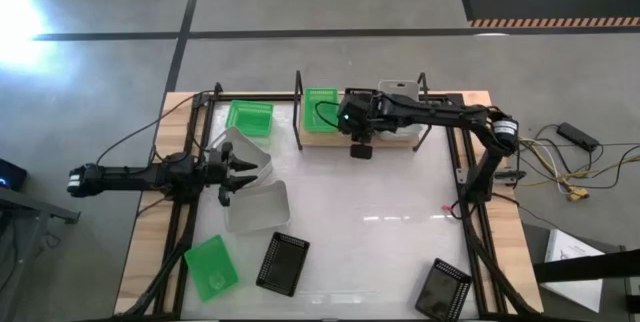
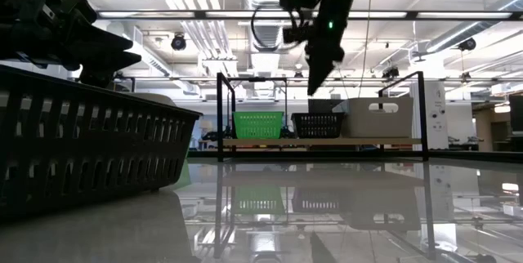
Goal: Stack baskets on shelf by color
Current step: Stack the bottom green bin on top of the other green bin on the shelf
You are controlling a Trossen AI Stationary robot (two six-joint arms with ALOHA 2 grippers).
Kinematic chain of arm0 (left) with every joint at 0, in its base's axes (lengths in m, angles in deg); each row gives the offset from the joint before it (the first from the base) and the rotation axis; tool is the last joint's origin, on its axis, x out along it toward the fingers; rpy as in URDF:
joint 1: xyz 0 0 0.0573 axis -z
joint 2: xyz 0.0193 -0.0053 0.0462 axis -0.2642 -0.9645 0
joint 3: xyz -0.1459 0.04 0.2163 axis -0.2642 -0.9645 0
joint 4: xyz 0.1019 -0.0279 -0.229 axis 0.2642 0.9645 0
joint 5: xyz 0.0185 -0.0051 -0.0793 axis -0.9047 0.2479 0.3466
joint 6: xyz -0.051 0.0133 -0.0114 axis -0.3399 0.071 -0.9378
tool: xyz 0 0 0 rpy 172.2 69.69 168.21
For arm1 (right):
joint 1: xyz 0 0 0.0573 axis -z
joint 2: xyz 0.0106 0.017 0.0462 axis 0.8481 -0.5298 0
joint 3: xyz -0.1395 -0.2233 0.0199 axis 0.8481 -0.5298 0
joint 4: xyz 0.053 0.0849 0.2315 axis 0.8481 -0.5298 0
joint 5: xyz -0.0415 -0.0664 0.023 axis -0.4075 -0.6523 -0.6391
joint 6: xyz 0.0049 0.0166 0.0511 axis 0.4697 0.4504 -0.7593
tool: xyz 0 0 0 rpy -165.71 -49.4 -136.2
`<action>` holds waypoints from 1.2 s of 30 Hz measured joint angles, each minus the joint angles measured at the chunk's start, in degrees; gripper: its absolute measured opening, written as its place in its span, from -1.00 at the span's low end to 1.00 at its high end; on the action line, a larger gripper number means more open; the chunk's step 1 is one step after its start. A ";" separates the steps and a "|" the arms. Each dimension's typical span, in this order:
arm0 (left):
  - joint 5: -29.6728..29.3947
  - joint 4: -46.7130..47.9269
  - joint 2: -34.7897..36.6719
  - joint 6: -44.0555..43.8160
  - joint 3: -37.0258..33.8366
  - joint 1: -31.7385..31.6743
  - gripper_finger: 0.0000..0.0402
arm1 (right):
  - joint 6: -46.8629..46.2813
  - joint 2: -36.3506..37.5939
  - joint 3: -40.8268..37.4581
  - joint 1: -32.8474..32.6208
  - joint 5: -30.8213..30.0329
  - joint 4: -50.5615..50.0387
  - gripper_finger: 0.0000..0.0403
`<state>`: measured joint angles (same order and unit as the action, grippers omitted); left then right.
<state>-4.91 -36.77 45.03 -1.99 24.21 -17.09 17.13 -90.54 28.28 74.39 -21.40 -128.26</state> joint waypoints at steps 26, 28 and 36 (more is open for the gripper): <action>0.02 0.01 0.00 0.00 0.00 0.00 -0.24 | -18.21 -11.46 -40.09 -42.17 -18.92 105.52 -0.76; 0.02 -0.01 0.00 0.00 0.00 0.00 -0.24 | -18.37 -11.30 -40.09 -42.66 -18.88 103.12 -0.76; 0.01 0.01 0.00 0.00 0.00 0.00 -0.24 | -24.98 -1.22 -40.18 -45.88 -18.88 73.30 -0.79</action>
<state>-4.90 -36.76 45.03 -1.99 24.21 -17.09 -7.85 -91.76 -11.90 28.51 -40.28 -54.96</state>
